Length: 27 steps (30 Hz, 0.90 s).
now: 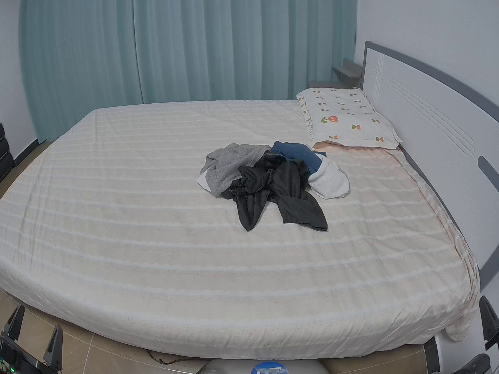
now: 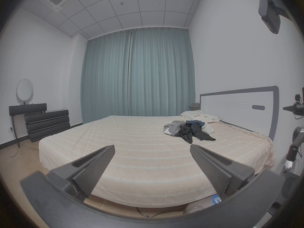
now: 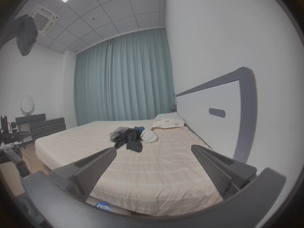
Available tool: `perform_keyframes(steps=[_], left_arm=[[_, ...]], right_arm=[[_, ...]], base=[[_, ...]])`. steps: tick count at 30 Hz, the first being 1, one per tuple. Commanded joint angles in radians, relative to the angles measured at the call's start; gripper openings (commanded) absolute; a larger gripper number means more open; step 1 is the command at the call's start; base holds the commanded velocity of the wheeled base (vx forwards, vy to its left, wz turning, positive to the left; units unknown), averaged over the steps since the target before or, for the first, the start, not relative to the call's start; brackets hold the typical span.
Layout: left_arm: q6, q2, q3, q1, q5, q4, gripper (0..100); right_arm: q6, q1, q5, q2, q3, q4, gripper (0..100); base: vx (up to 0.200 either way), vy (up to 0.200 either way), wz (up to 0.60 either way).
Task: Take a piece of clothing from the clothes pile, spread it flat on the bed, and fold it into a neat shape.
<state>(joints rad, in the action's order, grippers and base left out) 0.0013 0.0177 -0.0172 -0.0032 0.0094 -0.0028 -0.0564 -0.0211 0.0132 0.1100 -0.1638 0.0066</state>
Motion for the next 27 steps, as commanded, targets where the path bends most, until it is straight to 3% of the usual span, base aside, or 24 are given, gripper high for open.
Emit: perform_keyframes(steps=[1, 6, 14, 15, 20, 24, 27], left_arm=[[-0.001, -0.018, 0.017, 0.000, 0.000, 0.000, 100], [0.000, -0.018, 0.017, 0.000, 0.000, 0.000, 100], [0.000, -0.018, 0.017, 0.000, 0.000, 0.000, 100], [0.000, -0.018, 0.017, 0.000, 0.000, 0.000, 100], [0.000, -0.018, 0.017, 0.000, 0.000, 0.000, 100], [0.000, -0.018, 0.017, 0.000, 0.001, 0.000, 100], [0.000, -0.018, 0.017, 0.000, 0.001, 0.000, 100]], right_arm=[[-0.019, -0.069, 0.042, 0.341, -0.077, -0.005, 100], [-0.053, -0.097, 0.065, 0.600, -0.082, -0.077, 100], [-0.158, -0.157, 0.051, 1.226, -0.177, -0.415, 100], [-0.158, -0.157, 0.051, 1.226, -0.177, -0.415, 100], [-0.214, -0.174, -0.024, 1.616, -0.350, -0.611, 100], [-0.223, -0.177, -0.108, 1.824, -0.494, -0.665, 100], [-0.223, -0.180, -0.122, 1.915, -0.582, -0.665, 100]], base=[[0.000, 0.000, 0.00], [0.000, 0.000, 0.00], [0.000, 0.000, 0.00], [0.000, 0.000, 0.00], [0.000, 0.000, 0.00], [0.000, 0.000, 0.00], [0.000, 0.000, 0.00]])
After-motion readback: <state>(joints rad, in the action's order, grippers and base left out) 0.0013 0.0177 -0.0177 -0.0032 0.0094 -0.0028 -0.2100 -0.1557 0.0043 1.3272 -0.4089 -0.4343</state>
